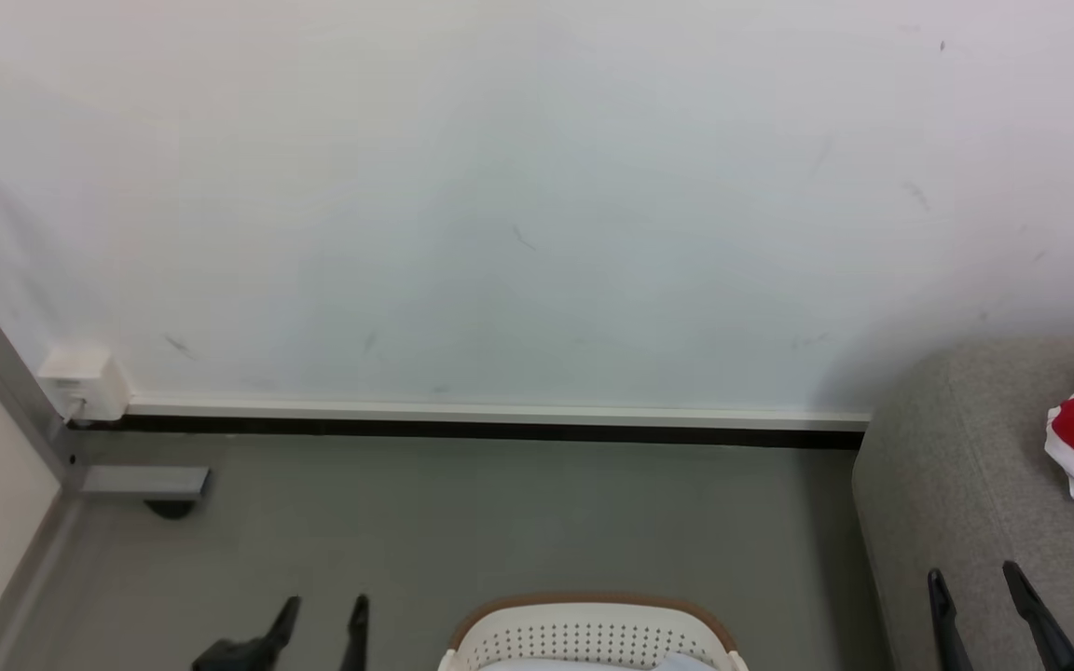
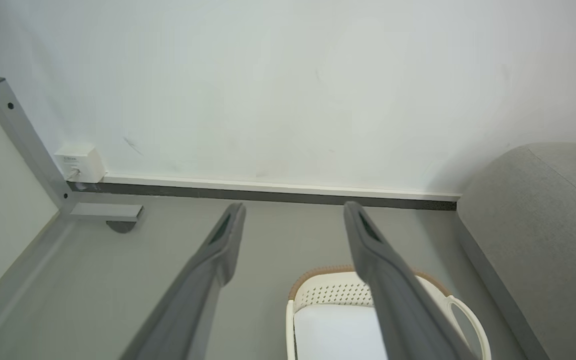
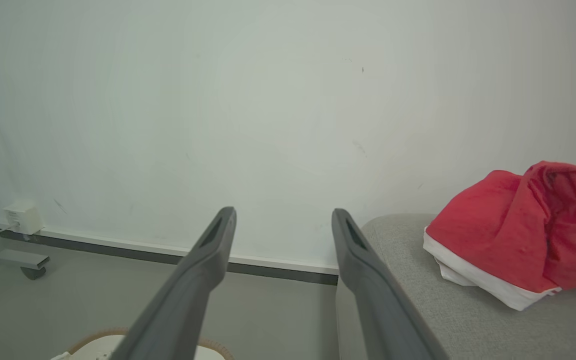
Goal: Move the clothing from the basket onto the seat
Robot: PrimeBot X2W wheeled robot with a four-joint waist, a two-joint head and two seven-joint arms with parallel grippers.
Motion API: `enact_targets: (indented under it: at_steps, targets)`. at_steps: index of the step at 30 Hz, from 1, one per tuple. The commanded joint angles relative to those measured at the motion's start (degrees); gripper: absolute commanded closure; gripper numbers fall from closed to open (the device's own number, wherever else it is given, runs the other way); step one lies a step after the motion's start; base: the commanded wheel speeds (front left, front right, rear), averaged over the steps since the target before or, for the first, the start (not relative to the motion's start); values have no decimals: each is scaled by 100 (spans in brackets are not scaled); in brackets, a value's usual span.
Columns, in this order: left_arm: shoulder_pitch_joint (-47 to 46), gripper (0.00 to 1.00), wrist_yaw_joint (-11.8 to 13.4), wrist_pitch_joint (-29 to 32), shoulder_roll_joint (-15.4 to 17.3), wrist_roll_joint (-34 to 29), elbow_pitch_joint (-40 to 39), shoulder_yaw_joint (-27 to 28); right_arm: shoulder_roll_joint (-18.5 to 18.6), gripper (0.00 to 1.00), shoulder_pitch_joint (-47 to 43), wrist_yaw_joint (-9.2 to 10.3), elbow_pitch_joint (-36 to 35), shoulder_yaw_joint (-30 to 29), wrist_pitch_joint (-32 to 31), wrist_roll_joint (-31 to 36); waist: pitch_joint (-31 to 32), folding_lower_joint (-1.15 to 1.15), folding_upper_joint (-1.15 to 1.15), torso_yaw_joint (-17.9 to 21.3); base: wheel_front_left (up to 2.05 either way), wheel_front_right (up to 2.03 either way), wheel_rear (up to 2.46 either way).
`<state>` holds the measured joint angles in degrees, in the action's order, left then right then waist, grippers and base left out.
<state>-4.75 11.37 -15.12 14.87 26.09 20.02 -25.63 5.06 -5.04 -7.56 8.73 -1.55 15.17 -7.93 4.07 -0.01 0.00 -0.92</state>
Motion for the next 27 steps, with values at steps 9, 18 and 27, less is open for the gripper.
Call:
enact_targets:
  at_steps: [9,18,27]
  targets:
    - [700,0,-346,-3,-301,-549,-454,1120,-117,0,-230,15,97,-92,-4,91,149,1,0,84,0,0,0]
    - [528,0,-877,-3,-629,-1052,-260,1593,51,0,116,15,303,-97,-4,24,115,1,0,139,0,0,0]
    - [278,0,-1178,-3,-847,-1313,156,1867,293,0,442,15,709,-17,-4,-18,147,1,0,116,0,0,0]
